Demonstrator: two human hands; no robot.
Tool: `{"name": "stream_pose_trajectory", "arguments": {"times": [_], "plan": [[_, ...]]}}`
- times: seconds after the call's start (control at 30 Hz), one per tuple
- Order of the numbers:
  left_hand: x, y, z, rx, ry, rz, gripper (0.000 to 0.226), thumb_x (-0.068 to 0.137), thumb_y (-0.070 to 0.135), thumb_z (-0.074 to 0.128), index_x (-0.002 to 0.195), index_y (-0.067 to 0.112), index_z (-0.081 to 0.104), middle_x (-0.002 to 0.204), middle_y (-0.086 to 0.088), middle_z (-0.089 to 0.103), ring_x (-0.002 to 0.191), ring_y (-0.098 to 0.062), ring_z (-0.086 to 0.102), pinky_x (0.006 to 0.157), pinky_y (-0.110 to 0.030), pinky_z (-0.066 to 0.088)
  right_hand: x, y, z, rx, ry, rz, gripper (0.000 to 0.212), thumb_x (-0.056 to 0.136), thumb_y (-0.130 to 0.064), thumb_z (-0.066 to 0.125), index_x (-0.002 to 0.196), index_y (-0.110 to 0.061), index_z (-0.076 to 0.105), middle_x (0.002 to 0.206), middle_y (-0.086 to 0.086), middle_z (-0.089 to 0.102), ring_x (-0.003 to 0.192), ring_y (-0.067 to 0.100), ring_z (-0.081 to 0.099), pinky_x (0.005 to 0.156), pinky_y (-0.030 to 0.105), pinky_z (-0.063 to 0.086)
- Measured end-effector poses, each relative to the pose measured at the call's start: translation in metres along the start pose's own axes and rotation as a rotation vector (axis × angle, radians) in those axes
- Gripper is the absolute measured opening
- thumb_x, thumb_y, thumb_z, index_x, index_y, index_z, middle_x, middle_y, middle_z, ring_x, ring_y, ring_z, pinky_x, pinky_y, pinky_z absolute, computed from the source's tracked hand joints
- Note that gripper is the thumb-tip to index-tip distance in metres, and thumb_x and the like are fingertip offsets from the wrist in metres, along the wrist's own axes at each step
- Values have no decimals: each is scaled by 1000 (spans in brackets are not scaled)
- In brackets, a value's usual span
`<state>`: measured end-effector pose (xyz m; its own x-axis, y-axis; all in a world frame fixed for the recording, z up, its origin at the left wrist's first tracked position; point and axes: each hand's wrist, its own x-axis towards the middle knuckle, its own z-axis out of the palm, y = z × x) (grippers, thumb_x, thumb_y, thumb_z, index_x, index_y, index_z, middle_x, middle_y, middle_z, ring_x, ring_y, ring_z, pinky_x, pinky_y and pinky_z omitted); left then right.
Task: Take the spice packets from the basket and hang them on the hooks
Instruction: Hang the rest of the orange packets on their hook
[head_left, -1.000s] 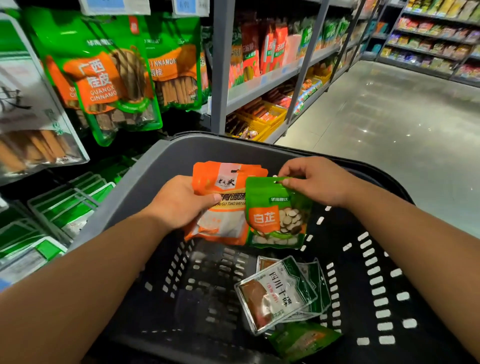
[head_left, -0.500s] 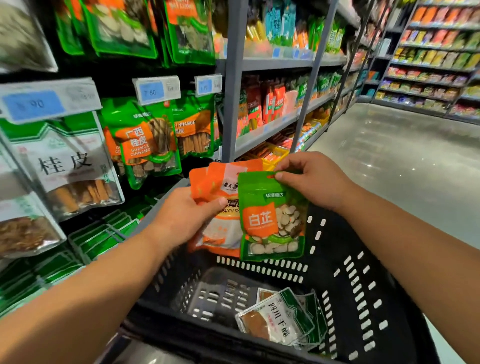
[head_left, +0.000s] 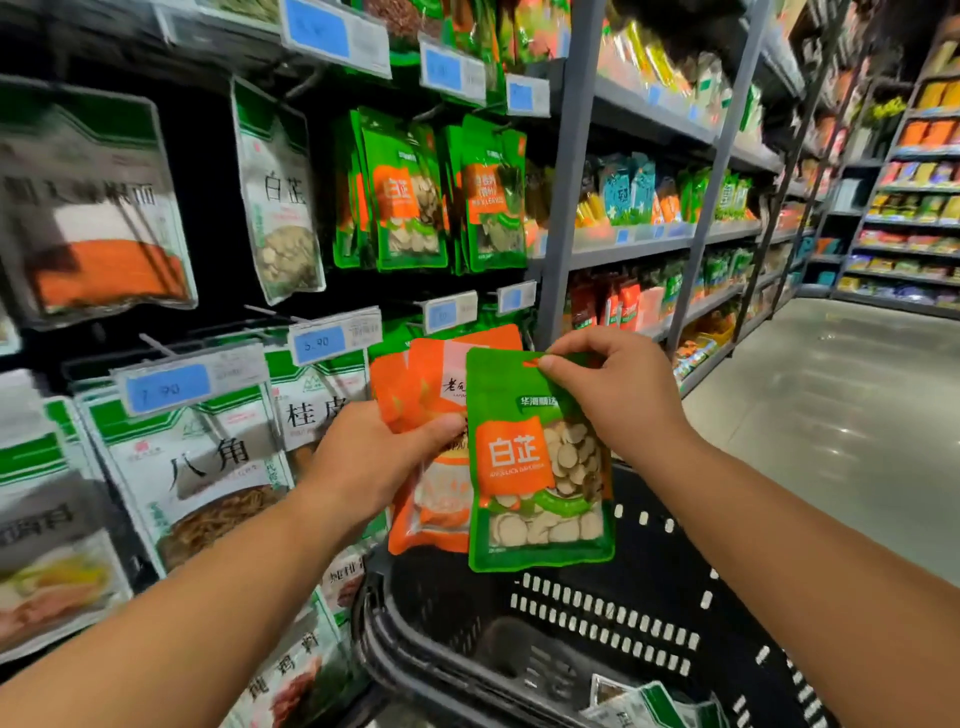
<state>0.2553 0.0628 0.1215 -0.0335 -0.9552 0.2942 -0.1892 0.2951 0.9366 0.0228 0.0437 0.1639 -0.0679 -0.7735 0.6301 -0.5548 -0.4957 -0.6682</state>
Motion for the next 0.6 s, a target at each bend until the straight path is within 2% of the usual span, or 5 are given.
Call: {"name": "stream_pose_trajectory", "arguments": {"times": [0.13,0.27,0.4,0.5,0.6], "plan": [[-14,18,-31,64,77,-5,7,85,30,80,88,24,78,80,11,79,73,-6,76,71,-29,58,-5,-35,20,85,10,-59,13,90,-21,78,82,-30,72,85,-20,66,85,-7,61,80,20,50],[-28,38,-50,110,132,9,8,84,28,82,82,21,78,71,13,77,62,-1,71,59,-17,50,-3,-62,33,136,22,-39,4,88,-23,80,88,-24,76,87,-18,68,90,2,63,86,32,55],[-39,57,-61,118,230,24,11,85,21,82,76,18,77,68,9,76,59,-4,71,59,-22,52,-2,-84,33,189,-24,-15,6,89,-24,79,90,-24,73,89,-17,66,89,-2,61,81,26,52],[-42,71,-65,74,279,24,7,87,17,80,81,14,77,70,7,77,61,-7,73,61,-26,52,1,-94,32,231,-32,-1,21,89,-27,80,105,-28,66,102,-17,63,96,1,59,83,22,50],[-39,84,-73,91,317,48,8,87,17,79,81,12,78,71,5,77,64,-9,73,64,-30,58,6,-98,31,329,-49,138,46,87,-33,81,126,-27,56,115,-10,56,110,11,55,91,29,47]]}}
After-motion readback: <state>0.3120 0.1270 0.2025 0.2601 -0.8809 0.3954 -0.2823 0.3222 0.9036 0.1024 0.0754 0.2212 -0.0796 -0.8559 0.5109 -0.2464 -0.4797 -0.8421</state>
